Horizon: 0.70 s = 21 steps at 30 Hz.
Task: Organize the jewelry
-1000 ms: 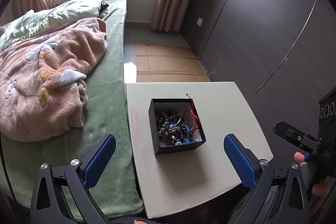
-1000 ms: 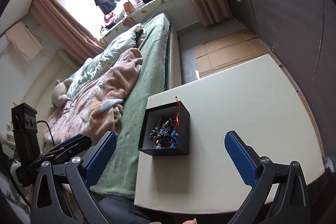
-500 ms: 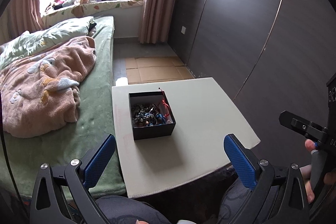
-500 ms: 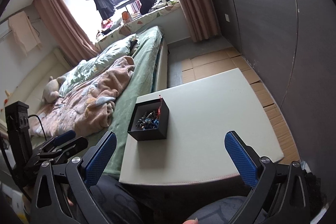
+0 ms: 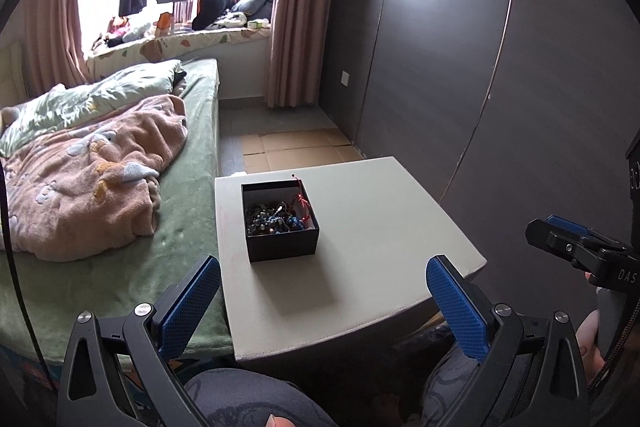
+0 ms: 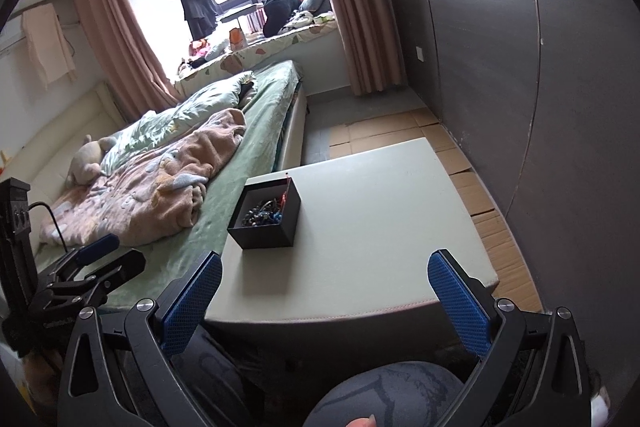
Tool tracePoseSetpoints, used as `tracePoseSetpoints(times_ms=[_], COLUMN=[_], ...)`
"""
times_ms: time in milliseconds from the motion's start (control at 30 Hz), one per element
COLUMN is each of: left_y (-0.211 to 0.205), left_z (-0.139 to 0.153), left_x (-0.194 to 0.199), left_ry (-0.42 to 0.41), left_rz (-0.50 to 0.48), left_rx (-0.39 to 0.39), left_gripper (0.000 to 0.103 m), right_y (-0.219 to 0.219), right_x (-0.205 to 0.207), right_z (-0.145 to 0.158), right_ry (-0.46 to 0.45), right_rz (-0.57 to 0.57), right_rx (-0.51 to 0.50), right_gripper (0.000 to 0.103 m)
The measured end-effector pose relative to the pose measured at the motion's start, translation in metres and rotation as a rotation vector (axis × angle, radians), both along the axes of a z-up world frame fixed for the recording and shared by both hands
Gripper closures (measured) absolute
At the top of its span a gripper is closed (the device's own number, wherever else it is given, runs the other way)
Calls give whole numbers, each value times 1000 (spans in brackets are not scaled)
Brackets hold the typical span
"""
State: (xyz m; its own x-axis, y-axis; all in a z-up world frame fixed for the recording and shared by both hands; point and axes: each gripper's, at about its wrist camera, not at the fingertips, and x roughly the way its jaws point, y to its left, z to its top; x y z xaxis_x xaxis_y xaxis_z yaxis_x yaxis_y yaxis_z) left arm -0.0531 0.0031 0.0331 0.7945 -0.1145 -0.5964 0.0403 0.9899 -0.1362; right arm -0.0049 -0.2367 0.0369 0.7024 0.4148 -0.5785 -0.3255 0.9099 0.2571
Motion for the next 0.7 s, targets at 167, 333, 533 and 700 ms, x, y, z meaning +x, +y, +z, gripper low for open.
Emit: tracePoseSetpoints(times_ms=[167,333,533,700], left_y=[-5,-5,2,2], left_z=[0,-2,-12,-16], left_x=[-5,-11,-11,-11], left_ry=[-35,-81,-79,-89], left_rz=[-5,13,24,37], left_rx=[17,32,30,38], left_gripper=[0,0,0,0], right_y=[-7,-9,-9,-11], right_x=[-7,-13,-16,-17], right_z=[-4,-15,-24,-25], right_ry=[-3,-3,9,15], right_rz=[-7,-11,-5,-6], right_rx=[3,-15,-27,6], right_gripper=[0,0,0,0])
